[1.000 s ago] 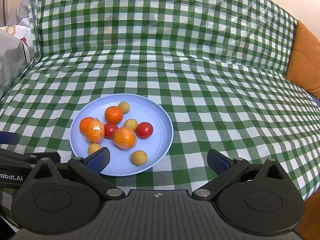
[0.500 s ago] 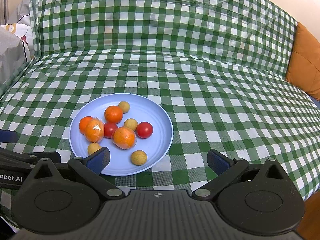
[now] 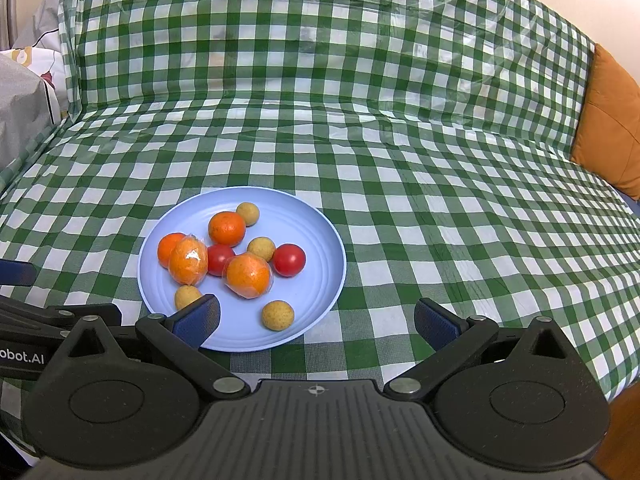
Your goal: Organize fruits
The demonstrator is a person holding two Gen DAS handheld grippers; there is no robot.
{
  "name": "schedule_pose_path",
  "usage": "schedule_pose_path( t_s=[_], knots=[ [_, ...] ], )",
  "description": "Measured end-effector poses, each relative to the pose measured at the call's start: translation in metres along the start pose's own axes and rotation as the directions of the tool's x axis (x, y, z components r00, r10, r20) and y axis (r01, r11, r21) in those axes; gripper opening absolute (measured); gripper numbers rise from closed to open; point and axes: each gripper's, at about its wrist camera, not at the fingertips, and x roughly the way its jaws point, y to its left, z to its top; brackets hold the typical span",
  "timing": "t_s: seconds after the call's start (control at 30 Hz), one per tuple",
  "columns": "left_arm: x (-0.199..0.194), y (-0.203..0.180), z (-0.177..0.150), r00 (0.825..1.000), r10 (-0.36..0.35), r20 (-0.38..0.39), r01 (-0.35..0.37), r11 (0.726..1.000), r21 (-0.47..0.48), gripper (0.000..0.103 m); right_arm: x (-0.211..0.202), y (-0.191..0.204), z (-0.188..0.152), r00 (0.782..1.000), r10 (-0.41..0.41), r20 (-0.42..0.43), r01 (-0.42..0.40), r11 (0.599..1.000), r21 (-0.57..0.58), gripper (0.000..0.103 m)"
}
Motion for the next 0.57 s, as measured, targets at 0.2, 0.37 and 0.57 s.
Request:
schedule_pose_path(
  t_s=[0.2,0.37,0.57],
  knots=[
    [-0.0018,-0.0003,0.0006,1.0,-0.006,0.015,0.006,1.0,0.01,0.103,-0.0012,0.0002,0.0,1.0,-0.012,-0.002,0.012,1.0,0.003,0.102],
    [-0.0013,-0.0009,0.003,1.0,-0.02,0.02,0.019,1.0,0.012,0.103,0.0004,-0.0004,0.0018,1.0,-0.015,-0.014,0.015,1.0,0.017,0.102],
    [0.0002,-0.0056,0.0063,0.999,-0.019,0.045,0.017,0.999,0.048,0.103,0.0049,-0.0045,0.0029,0.999,-0.007,-0.033,0.008,0.999,0.035,0.102]
  ],
)
